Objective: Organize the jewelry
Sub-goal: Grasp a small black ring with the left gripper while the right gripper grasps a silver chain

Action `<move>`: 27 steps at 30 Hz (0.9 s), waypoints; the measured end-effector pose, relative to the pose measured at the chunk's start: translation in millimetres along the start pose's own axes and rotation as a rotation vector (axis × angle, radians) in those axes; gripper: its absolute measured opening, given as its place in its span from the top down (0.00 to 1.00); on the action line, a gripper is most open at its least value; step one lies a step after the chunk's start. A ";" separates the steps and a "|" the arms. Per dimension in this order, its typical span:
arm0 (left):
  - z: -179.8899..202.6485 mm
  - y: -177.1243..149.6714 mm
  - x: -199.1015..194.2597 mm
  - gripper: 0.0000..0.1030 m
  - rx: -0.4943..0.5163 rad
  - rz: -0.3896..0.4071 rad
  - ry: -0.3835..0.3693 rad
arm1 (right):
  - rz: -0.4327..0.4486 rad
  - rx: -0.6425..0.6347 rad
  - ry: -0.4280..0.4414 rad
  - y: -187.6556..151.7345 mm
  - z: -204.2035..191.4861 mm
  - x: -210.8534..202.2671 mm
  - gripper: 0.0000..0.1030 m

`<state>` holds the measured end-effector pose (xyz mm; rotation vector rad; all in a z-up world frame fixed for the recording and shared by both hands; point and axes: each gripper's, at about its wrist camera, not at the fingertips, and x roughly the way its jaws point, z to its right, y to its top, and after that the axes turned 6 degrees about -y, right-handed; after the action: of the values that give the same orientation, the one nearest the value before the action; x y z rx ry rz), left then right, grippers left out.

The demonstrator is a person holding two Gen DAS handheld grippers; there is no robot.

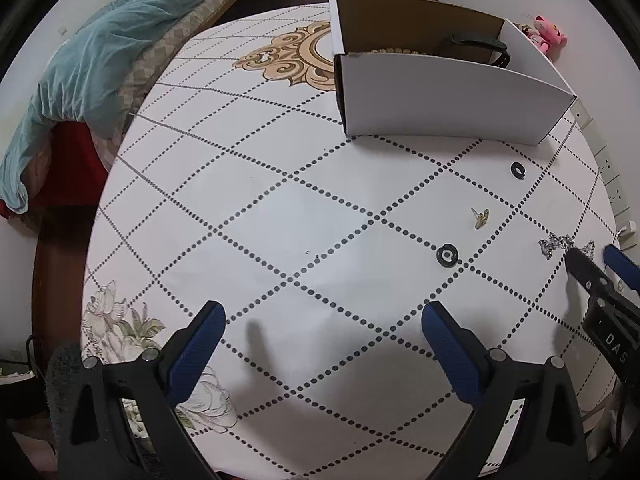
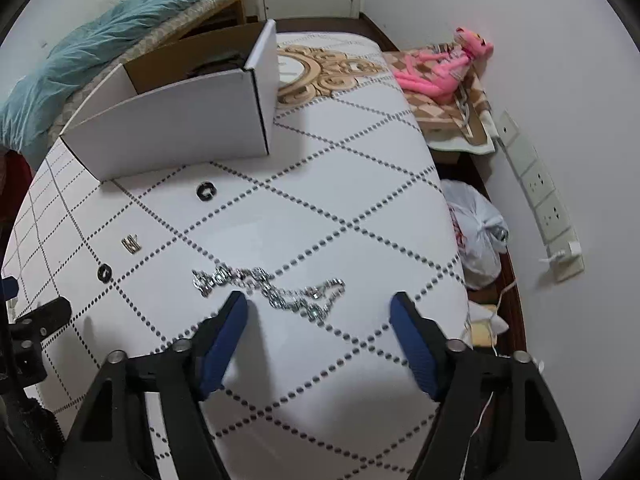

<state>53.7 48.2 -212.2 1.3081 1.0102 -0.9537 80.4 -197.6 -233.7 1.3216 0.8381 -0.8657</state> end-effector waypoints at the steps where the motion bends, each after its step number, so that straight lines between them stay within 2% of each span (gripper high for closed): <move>1: 0.0 1.0 0.8 0.03 -0.001 0.000 -0.005 | 0.009 -0.013 0.003 0.9 -3.7 -2.0 0.66; 2: 0.7 1.5 1.0 0.03 -0.003 0.002 -0.016 | 0.008 -0.024 0.002 2.3 -7.1 -3.7 0.89; 6: 7.2 4.4 0.4 0.03 -0.007 0.019 -0.071 | 0.008 -0.041 0.001 1.7 -12.3 -4.9 0.91; 11: 26.3 6.9 -2.4 0.03 0.027 0.045 -0.150 | 0.013 0.039 0.039 -4.1 0.3 -15.1 0.92; 13: 35.5 7.0 -3.1 0.05 0.048 0.055 -0.160 | 0.013 0.061 0.046 -5.7 4.2 -18.7 0.92; 17: 48.4 9.9 2.8 0.43 0.081 0.038 -0.172 | 0.007 0.086 0.053 -6.3 9.2 -21.6 0.92; 19: 53.0 9.3 2.6 0.47 0.095 0.045 -0.162 | 0.006 0.086 0.048 -6.5 9.9 -21.7 0.92; 21: 53.3 12.0 2.4 0.65 0.106 0.052 -0.157 | -0.004 0.090 0.048 -5.9 11.4 -19.4 0.92; 26: 48.8 16.2 1.5 0.88 0.106 0.060 -0.171 | -0.009 0.097 0.044 -4.9 13.2 -16.8 0.92; 27: 47.3 17.8 3.3 0.88 0.106 0.061 -0.172 | -0.006 0.095 0.043 -4.3 12.6 -17.3 0.92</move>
<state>73.8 1.7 -210.0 1.3117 0.7927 -1.0657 69.0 -209.5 -219.3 1.4256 0.8434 -0.8938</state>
